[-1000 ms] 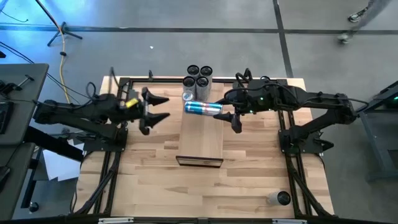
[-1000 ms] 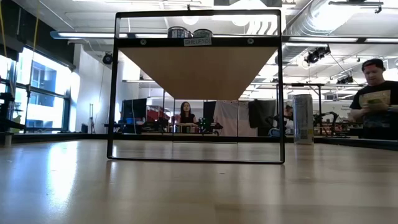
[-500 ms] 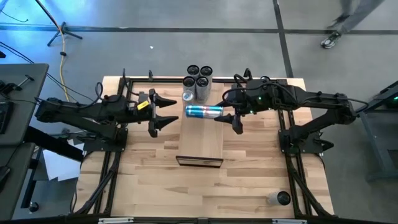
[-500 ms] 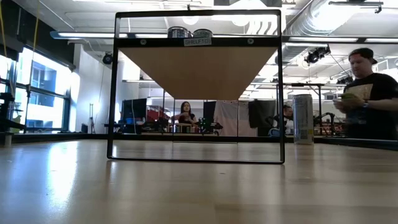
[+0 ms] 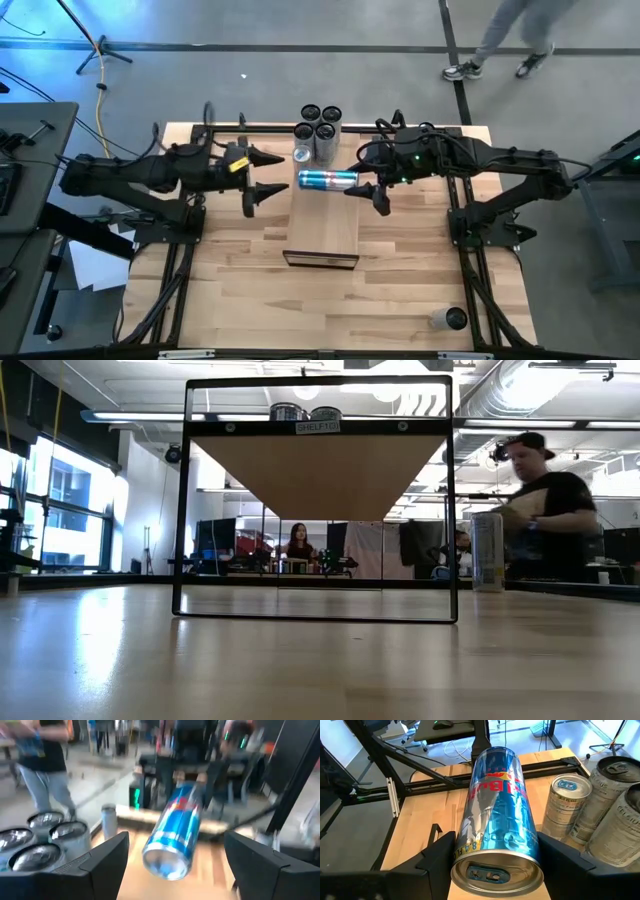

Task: Place canned beverage on shelf
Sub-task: Put the blue soda can on the shelf aligned with the blue soda can

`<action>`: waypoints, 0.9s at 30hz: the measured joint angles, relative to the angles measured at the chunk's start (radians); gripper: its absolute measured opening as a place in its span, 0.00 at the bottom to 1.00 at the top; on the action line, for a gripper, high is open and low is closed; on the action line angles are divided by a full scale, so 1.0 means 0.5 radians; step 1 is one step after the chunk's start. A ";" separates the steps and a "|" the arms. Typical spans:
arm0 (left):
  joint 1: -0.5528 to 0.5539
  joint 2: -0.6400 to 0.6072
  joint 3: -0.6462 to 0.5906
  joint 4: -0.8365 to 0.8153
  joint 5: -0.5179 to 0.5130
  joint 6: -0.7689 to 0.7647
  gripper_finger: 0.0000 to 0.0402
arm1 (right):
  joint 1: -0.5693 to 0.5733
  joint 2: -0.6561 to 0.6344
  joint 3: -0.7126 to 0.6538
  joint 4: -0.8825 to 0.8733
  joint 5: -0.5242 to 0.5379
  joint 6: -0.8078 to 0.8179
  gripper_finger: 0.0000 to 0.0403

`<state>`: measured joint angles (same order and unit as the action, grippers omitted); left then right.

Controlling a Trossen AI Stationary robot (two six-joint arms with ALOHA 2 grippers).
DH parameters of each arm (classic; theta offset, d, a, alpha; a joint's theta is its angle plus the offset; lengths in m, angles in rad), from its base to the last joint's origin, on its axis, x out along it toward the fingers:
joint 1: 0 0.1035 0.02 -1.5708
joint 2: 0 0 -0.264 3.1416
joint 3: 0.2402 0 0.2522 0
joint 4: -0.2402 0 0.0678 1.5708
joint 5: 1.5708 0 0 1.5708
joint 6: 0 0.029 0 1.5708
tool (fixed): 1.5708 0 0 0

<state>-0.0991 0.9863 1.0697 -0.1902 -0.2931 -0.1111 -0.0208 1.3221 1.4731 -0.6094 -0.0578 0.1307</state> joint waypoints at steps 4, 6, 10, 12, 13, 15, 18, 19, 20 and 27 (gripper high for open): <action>0.053 0.223 0.356 -0.565 0.162 -0.019 0.74 | 0.000 0.032 -0.001 -0.002 -0.045 0.000 0.57; 0.073 0.368 0.577 -0.865 0.203 -0.030 0.74 | 0.000 0.054 -0.002 -0.019 -0.050 0.000 0.57; 0.106 0.619 1.039 -1.235 0.203 0.040 0.74 | 0.000 0.082 -0.002 -0.061 -0.051 0.000 0.57; 0.108 0.729 1.226 -1.352 0.217 0.138 0.74 | 0.000 0.092 -0.002 -0.088 -0.053 -0.006 0.57; 0.110 0.782 1.316 -1.401 0.249 0.178 0.74 | 0.000 0.098 -0.002 -0.091 -0.053 -0.012 0.57; 0.132 0.901 1.471 -1.563 0.342 0.211 0.74 | 0.000 0.107 -0.002 -0.093 -0.059 -0.015 0.58; 0.163 1.088 1.659 -1.809 0.442 0.213 0.74 | 0.000 0.118 -0.002 -0.083 -0.073 -0.015 0.58; 0.174 1.147 1.710 -1.896 0.441 0.229 0.74 | 0.000 0.118 -0.002 -0.093 -0.084 -0.015 0.58; 0.176 1.197 1.752 -1.944 0.430 0.242 0.74 | 0.000 0.118 -0.002 -0.099 -0.095 -0.015 0.58; 0.199 1.401 1.872 -2.021 0.521 0.292 0.74 | 0.000 0.118 -0.002 -0.109 -0.111 -0.016 0.58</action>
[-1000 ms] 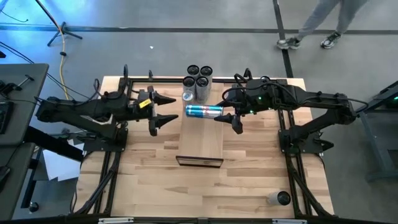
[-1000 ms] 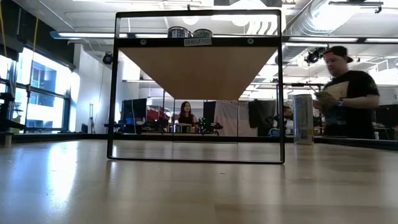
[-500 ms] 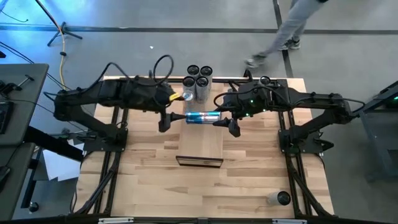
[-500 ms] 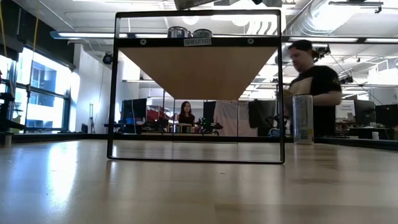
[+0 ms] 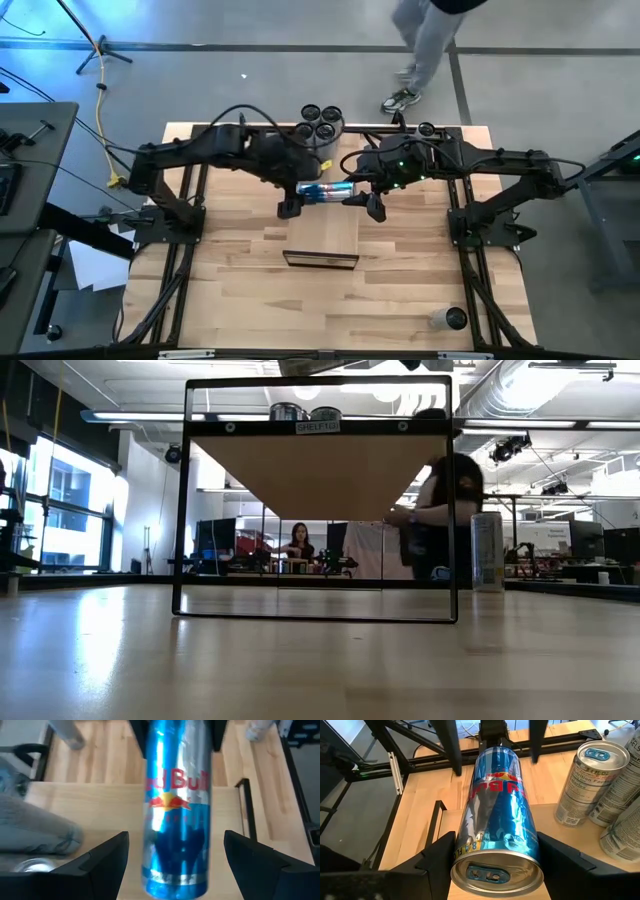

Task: Place canned beverage on shelf
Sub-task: Put the blue soda can on the shelf aligned with the blue soda can

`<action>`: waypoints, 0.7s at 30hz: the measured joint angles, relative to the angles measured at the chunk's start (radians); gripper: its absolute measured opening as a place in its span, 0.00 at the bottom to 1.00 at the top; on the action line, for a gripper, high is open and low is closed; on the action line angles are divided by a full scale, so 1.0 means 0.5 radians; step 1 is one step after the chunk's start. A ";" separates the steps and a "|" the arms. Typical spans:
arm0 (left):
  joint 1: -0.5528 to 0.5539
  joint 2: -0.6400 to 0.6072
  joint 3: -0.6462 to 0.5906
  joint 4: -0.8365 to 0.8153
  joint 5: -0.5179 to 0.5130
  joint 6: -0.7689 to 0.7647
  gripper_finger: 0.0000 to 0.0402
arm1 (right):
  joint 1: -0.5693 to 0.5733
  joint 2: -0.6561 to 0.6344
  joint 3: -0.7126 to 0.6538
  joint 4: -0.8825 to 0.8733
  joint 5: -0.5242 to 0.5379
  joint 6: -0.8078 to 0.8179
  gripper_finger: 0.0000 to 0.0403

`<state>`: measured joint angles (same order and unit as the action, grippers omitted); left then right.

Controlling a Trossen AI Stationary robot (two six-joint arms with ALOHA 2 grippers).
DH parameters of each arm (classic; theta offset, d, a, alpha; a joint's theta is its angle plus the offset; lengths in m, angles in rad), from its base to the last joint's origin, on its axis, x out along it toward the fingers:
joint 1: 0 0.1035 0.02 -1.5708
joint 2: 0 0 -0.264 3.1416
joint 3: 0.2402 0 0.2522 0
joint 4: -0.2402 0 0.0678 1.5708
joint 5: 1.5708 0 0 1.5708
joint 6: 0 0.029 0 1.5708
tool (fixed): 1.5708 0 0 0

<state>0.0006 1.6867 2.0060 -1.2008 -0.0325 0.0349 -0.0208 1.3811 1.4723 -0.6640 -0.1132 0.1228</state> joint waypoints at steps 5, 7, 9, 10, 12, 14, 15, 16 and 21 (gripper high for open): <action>-0.001 0.050 0.001 -0.029 0.018 0.030 0.74 | 0.000 0.000 0.000 -0.008 0.000 0.000 0.58; 0.001 0.051 0.001 -0.024 0.002 0.047 0.74 | 0.001 0.000 0.000 -0.009 0.000 0.000 0.58; 0.001 0.046 0.002 0.004 -0.014 0.058 0.74 | 0.003 0.000 0.000 -0.011 -0.002 0.000 0.58; 0.004 0.045 0.002 0.021 -0.020 0.058 0.74 | 0.003 0.000 0.000 -0.011 -0.001 0.000 0.58; 0.014 0.047 0.002 0.046 -0.020 0.058 0.74 | 0.003 0.000 0.000 -0.011 -0.002 0.000 0.58; 0.025 0.047 0.002 0.048 -0.010 0.060 0.74 | 0.003 0.000 0.000 -0.011 -0.002 0.000 0.58; 0.029 0.052 0.002 0.048 0.003 0.060 0.74 | 0.003 0.000 0.000 -0.011 -0.002 0.000 0.58; 0.029 0.069 0.003 0.049 0.006 0.060 0.74 | 0.003 0.000 0.000 -0.011 -0.003 0.000 0.58; 0.028 0.133 -0.001 0.030 -0.003 0.131 0.74 | 0.003 0.000 0.000 -0.012 -0.003 0.000 0.58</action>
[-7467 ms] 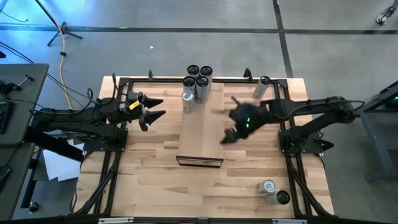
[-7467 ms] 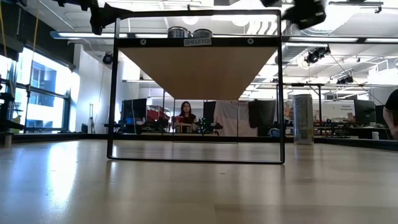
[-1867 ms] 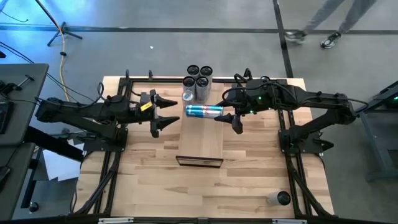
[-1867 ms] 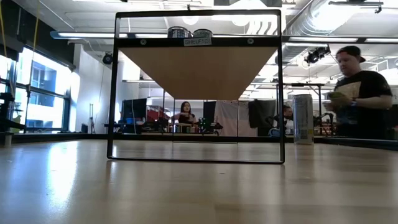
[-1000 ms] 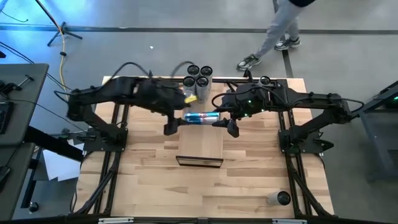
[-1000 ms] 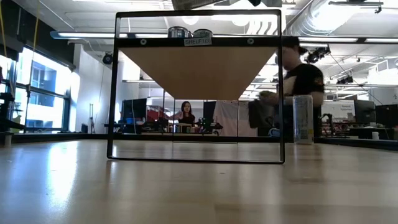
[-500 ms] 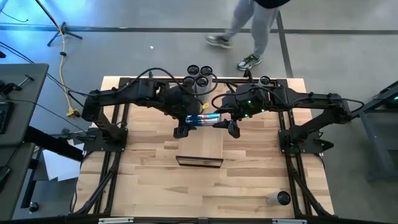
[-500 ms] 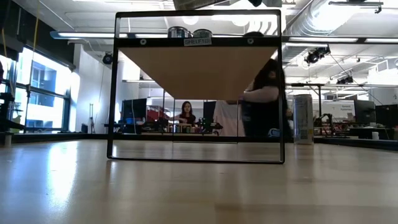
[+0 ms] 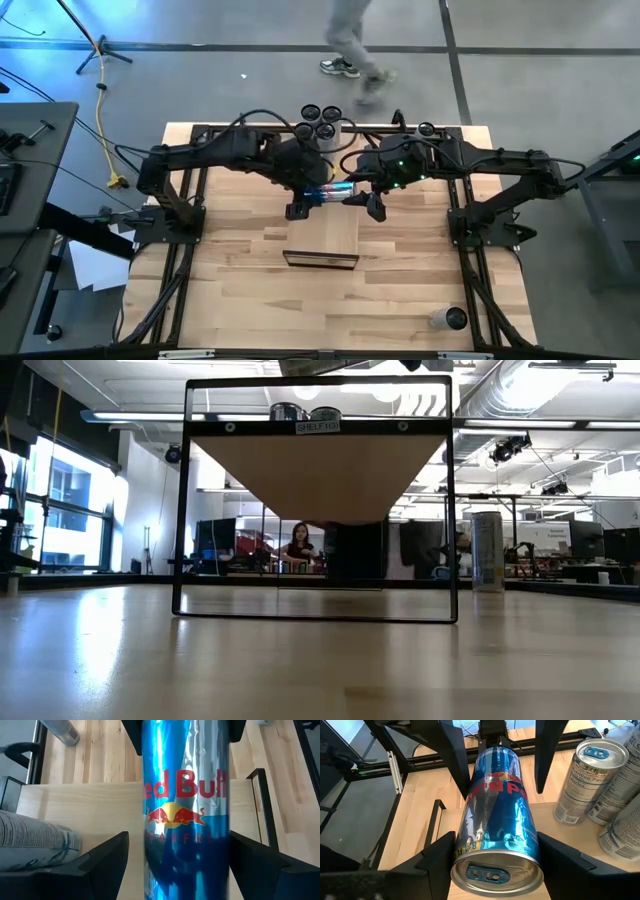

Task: Place canned beverage on shelf
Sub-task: Put the blue soda can on the shelf aligned with the blue soda can

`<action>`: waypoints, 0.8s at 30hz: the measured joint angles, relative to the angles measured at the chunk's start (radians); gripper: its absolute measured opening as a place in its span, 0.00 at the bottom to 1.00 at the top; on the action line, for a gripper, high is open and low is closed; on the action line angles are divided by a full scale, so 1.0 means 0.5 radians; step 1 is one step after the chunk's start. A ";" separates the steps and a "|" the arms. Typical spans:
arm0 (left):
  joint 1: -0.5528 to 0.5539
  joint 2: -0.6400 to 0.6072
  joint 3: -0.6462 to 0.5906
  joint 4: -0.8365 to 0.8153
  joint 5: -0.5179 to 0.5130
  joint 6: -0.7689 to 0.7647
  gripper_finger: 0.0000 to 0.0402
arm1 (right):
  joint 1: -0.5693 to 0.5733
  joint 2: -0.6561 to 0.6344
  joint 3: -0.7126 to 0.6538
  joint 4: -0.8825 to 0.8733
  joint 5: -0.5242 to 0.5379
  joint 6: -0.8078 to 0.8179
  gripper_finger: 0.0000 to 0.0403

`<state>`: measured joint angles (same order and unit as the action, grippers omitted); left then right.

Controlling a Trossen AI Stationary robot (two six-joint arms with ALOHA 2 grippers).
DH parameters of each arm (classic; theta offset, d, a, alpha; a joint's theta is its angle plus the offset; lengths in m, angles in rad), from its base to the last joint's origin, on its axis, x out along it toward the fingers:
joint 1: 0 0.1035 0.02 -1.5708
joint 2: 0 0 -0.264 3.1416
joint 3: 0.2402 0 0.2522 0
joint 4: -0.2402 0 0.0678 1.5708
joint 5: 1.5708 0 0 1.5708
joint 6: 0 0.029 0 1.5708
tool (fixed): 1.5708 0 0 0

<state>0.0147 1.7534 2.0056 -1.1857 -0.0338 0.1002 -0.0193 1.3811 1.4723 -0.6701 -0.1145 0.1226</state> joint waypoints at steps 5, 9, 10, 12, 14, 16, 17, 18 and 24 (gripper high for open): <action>0.000 0.014 0.000 0.018 0.000 0.049 0.71 | 0.000 0.001 0.000 -0.001 -0.002 -0.001 0.58; 0.006 0.004 0.000 0.048 0.000 0.051 0.60 | -0.001 0.001 0.000 0.002 0.003 -0.001 0.58; 0.007 -0.001 0.000 0.050 -0.001 0.051 0.56 | -0.002 -0.001 0.001 0.006 0.004 -0.018 0.58; 0.013 -0.002 0.000 0.050 -0.002 0.051 0.49 | -0.002 -0.002 0.001 0.002 0.010 -0.056 0.58; 0.019 -0.001 0.000 0.049 -0.001 0.051 0.41 | -0.001 -0.002 0.001 -0.002 0.022 -0.065 0.58; 0.023 -0.001 0.000 0.049 0.000 0.057 0.37 | -0.001 -0.002 0.001 0.000 0.030 -0.058 0.59; 0.027 -0.001 0.000 0.047 0.001 0.061 0.37 | -0.001 -0.002 0.001 0.000 0.034 -0.050 0.60; 0.030 -0.001 0.000 0.047 0.006 0.062 0.37 | -0.001 -0.002 0.001 0.000 0.036 -0.040 0.62; 0.045 -0.001 0.000 0.037 -0.023 0.051 0.37 | -0.001 -0.001 0.001 0.013 0.114 -0.006 0.69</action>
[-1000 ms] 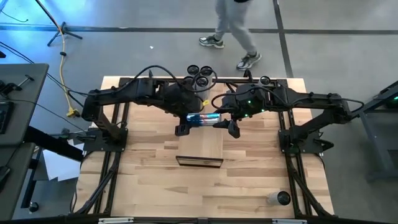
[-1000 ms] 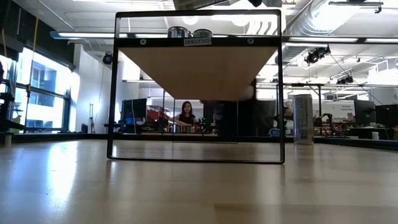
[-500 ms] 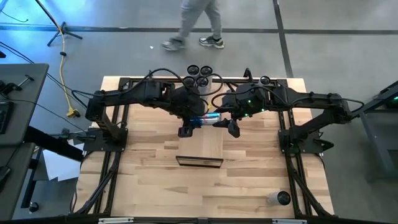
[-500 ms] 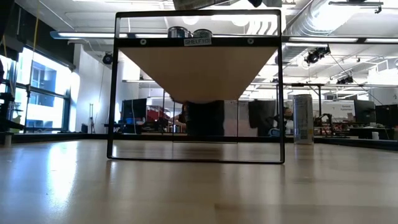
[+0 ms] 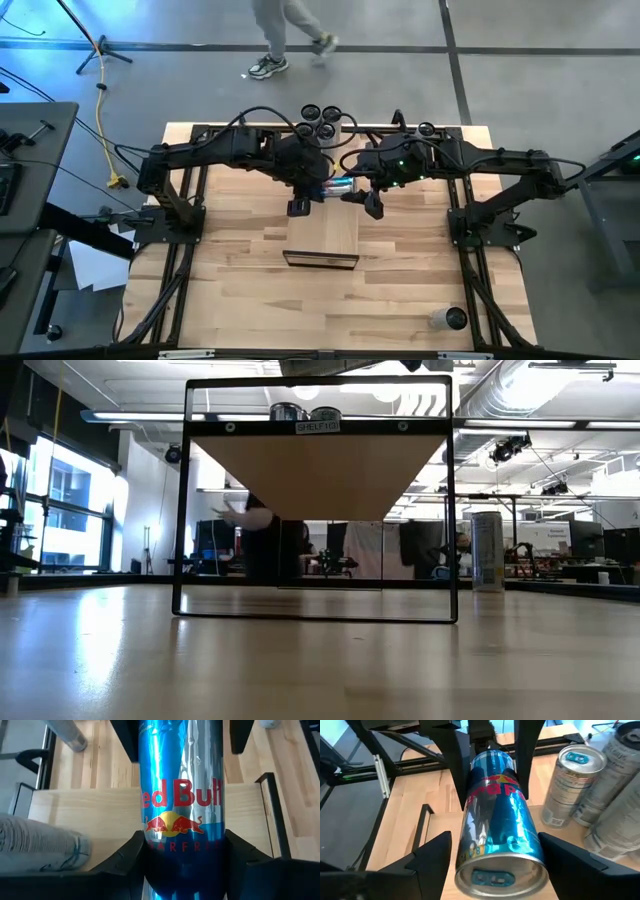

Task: Place canned beverage on shelf
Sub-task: Put the blue soda can on the shelf aligned with the blue soda can

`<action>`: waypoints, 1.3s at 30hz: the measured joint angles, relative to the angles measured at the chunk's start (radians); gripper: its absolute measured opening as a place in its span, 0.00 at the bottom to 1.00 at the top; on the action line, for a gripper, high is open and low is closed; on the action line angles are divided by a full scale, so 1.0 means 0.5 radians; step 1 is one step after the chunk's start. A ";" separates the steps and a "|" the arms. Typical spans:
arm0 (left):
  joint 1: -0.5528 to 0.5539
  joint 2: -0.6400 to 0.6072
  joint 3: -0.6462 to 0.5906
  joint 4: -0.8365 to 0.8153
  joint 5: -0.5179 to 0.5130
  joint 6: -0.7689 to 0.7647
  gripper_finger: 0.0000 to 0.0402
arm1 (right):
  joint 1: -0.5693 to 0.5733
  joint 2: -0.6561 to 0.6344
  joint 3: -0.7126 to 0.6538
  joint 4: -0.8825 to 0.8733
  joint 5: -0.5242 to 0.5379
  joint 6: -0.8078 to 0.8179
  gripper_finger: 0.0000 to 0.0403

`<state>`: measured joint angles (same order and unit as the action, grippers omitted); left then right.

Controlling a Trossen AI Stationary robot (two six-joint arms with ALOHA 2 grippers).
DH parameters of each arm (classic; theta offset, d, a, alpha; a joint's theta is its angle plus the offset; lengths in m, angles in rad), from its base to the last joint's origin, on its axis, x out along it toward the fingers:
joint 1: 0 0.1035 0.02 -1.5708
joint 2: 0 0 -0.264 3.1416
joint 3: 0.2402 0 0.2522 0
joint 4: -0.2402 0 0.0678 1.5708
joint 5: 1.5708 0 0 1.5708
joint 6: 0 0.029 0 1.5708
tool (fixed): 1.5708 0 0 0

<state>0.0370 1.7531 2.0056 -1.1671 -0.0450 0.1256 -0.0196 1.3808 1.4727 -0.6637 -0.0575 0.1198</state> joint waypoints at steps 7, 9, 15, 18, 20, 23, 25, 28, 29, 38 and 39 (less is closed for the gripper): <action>0.006 0.000 0.000 -0.034 -0.014 -0.003 0.37 | -0.013 -0.001 0.000 -0.013 0.046 0.014 0.70; 0.005 0.000 0.000 -0.040 -0.048 0.014 0.37 | -0.014 0.000 0.000 -0.017 0.046 -0.060 0.70; 0.021 -0.027 0.000 -0.188 -0.114 0.016 0.37 | -0.066 -0.067 0.000 -0.027 0.045 -0.120 0.70; 0.038 -0.064 0.000 -0.263 -0.123 -0.021 0.37 | -0.110 -0.150 0.000 -0.031 0.048 -0.115 0.70; 0.048 -0.106 0.000 -0.249 -0.121 -0.075 0.37 | -0.136 -0.208 0.000 -0.059 0.067 -0.099 0.70; 0.048 -0.207 -0.035 -0.088 -0.098 -0.143 0.37 | -0.159 -0.300 0.001 -0.131 0.153 -0.070 0.70; 0.040 -0.315 -0.143 0.119 -0.087 -0.191 0.37 | -0.158 -0.349 0.001 -0.186 0.236 -0.038 0.71; 0.013 -0.514 -0.437 0.526 -0.086 -0.274 0.37 | -0.148 -0.411 0.001 -0.257 0.339 0.015 0.71; 0.006 -0.589 -0.572 0.688 -0.087 -0.316 0.37 | -0.140 -0.431 0.001 -0.279 0.359 0.032 0.71; -0.133 -1.062 -1.958 2.684 -0.090 -0.683 0.38 | -0.052 -0.454 0.001 -0.349 0.517 0.119 0.71; -0.150 -1.063 -2.067 2.895 -0.092 -0.699 0.38 | -0.047 -0.447 0.001 -0.350 0.517 0.119 0.71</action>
<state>-0.0378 1.2216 0.9722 0.2803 -0.0909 -0.2237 -0.0433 1.1574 1.4731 -0.8388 0.2012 0.1793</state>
